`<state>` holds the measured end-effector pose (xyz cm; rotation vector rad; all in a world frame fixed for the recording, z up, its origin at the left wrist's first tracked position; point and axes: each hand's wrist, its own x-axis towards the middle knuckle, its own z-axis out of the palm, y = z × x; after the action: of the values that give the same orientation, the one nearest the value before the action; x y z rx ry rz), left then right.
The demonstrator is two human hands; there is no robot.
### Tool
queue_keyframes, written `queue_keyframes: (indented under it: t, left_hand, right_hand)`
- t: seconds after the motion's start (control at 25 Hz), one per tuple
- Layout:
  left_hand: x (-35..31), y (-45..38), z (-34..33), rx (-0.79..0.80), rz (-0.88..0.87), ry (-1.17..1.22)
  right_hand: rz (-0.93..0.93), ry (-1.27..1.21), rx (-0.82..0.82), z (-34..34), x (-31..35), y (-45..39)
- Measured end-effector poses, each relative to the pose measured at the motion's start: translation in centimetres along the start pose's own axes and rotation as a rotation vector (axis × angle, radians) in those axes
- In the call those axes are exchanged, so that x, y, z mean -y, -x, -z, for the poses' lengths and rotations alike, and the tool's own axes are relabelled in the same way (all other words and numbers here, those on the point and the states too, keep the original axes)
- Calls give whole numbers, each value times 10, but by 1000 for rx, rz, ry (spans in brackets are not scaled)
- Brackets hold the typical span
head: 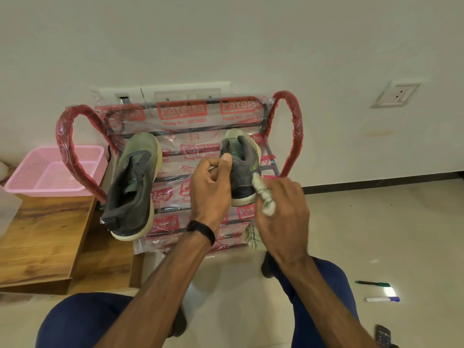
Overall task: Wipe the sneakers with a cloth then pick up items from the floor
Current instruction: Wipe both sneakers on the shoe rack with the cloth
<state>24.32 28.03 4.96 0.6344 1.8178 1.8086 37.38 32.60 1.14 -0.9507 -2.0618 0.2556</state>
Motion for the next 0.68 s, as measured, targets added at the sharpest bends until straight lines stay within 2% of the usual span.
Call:
queue_keyframes:
  t: [0.08, 0.12, 0.24, 0.32, 0.52, 0.68]
  left_hand:
    - [1, 5, -8, 4, -5, -24]
    - [3, 6, -9, -23, -3, -35]
    - [13, 4, -7, -119, 7, -74]
    - [13, 6, -10, -115, 7, -76]
    - [8, 12, -31, -65, -4, -124]
    - [10, 12, -35, -54, 7, -143]
  right_hand:
    - [-156, -13, -17, 3, 3, -17]
    - [-168, -14, 3, 4, 8, -20]
    - [66, 27, 90, 6, 24, -7]
    - [164, 73, 97, 7, 20, -3]
    - [-234, 3, -58, 2, 9, -16]
    - [-365, -38, -80, -3, 9, -22]
